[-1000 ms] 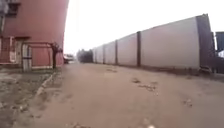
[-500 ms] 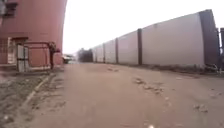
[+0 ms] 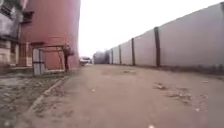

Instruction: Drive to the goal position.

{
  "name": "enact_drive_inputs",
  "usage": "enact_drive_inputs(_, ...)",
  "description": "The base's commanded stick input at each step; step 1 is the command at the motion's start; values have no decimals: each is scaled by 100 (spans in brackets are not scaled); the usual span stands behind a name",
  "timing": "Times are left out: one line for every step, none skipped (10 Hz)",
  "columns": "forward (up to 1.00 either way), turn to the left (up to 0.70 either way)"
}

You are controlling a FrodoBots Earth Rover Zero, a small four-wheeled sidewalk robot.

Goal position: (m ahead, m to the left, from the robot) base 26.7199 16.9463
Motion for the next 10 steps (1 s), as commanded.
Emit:
enact_drive_inputs(50,0)
enact_drive_inputs(50,0)
enact_drive_inputs(50,0)
enact_drive_inputs(50,0)
enact_drive_inputs(50,0)
enact_drive_inputs(50,0)
enact_drive_inputs(50,0)
enact_drive_inputs(50,0)
enact_drive_inputs(50,0)
enact_drive_inputs(50,0)
